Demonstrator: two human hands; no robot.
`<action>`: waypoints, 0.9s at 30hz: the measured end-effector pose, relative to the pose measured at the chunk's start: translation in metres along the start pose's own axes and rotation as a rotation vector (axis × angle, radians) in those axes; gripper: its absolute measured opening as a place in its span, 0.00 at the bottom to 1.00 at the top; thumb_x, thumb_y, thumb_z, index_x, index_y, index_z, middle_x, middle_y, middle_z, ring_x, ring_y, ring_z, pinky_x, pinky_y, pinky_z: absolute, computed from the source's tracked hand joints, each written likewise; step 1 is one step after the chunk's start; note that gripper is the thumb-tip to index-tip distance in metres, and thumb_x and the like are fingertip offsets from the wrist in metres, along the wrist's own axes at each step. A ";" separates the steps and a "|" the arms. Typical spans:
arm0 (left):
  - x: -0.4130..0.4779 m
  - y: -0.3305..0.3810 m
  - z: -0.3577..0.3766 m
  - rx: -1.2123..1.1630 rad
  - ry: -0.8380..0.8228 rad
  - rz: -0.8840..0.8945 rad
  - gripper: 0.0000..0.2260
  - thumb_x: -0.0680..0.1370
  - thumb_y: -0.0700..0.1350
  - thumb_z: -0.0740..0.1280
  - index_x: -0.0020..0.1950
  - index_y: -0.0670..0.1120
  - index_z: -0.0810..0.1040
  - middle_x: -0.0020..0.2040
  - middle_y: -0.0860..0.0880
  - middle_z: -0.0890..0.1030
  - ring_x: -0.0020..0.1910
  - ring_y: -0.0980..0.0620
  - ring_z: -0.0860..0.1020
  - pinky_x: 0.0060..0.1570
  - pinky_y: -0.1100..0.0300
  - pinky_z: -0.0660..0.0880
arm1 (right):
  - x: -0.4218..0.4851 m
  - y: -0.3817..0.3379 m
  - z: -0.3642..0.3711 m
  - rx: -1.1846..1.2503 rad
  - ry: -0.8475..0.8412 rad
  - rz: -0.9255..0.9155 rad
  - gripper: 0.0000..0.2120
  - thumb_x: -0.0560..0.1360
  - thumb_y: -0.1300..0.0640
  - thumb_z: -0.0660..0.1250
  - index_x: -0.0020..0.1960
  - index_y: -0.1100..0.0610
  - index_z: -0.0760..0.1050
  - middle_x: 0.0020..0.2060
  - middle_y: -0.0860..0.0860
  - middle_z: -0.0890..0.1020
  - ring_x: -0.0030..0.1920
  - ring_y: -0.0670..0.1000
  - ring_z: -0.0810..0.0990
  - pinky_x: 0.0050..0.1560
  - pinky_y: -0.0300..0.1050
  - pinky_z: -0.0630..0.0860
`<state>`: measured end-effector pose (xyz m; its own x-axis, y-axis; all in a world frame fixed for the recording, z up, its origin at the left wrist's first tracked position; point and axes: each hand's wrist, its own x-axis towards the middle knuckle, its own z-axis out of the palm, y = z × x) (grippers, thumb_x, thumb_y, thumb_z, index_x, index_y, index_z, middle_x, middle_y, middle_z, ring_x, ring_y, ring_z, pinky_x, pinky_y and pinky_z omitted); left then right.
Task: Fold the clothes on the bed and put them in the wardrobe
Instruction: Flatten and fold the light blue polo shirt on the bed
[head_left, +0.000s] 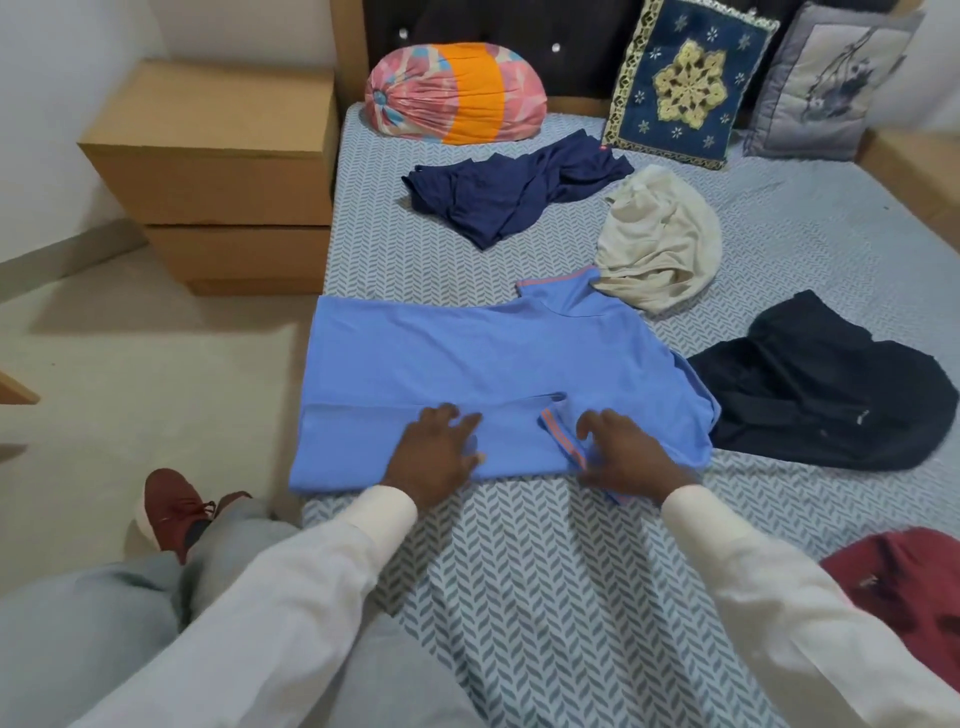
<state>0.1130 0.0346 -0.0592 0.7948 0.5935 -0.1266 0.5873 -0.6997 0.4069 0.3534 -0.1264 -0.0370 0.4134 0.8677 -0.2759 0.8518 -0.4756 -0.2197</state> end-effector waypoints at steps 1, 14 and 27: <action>0.002 0.016 0.012 0.066 -0.107 0.024 0.37 0.73 0.69 0.52 0.78 0.52 0.60 0.76 0.41 0.60 0.74 0.39 0.60 0.70 0.44 0.60 | -0.013 0.007 0.007 -0.132 -0.049 -0.028 0.28 0.61 0.50 0.75 0.59 0.51 0.71 0.54 0.54 0.74 0.55 0.59 0.75 0.51 0.51 0.73; 0.002 0.030 0.044 0.224 -0.382 -0.038 0.53 0.50 0.79 0.20 0.72 0.57 0.24 0.70 0.49 0.21 0.74 0.41 0.27 0.67 0.29 0.31 | 0.066 0.036 -0.106 0.206 0.319 0.189 0.18 0.72 0.60 0.66 0.62 0.55 0.75 0.56 0.57 0.81 0.56 0.59 0.79 0.54 0.48 0.73; 0.019 0.046 0.009 0.346 -0.353 -0.134 0.55 0.64 0.77 0.64 0.79 0.56 0.36 0.80 0.46 0.39 0.78 0.41 0.47 0.66 0.34 0.59 | 0.001 0.125 -0.042 0.435 -0.138 0.642 0.16 0.73 0.49 0.74 0.39 0.60 0.73 0.34 0.56 0.72 0.36 0.54 0.72 0.39 0.45 0.68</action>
<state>0.1565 0.0102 -0.0514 0.6773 0.5579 -0.4797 0.6561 -0.7530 0.0507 0.4738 -0.1791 -0.0254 0.7138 0.3917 -0.5806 0.2454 -0.9163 -0.3165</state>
